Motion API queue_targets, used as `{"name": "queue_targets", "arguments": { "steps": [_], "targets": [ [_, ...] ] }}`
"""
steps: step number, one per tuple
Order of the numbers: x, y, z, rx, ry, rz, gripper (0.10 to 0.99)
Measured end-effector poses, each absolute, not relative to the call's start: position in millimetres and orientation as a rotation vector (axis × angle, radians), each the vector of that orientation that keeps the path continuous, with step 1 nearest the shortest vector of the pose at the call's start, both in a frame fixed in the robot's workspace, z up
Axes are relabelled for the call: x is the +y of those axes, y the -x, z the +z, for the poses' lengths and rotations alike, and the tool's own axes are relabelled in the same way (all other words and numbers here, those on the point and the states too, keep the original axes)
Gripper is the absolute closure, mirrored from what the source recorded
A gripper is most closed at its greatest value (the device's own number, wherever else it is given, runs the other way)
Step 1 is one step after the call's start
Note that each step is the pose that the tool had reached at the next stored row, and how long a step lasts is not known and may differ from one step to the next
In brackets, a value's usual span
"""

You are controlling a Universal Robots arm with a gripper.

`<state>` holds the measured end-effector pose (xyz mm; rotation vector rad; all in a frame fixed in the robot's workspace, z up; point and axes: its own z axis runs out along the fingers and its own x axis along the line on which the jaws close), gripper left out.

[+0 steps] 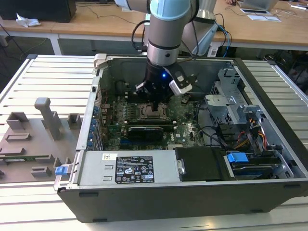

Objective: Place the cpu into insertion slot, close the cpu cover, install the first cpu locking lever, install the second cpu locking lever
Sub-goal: 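Install the second cpu locking lever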

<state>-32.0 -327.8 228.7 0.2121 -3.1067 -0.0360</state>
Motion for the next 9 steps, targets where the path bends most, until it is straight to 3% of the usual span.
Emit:
{"name": "queue_targets", "arguments": {
  "steps": [3, 9],
  "targets": [
    [-327.8, 32.1, 245.7, -3.107, -0.212, -0.034, 0.98],
    [-327.8, 32.1, 247.8, -3.107, -0.212, -0.034, 0.98]
  ]
}}
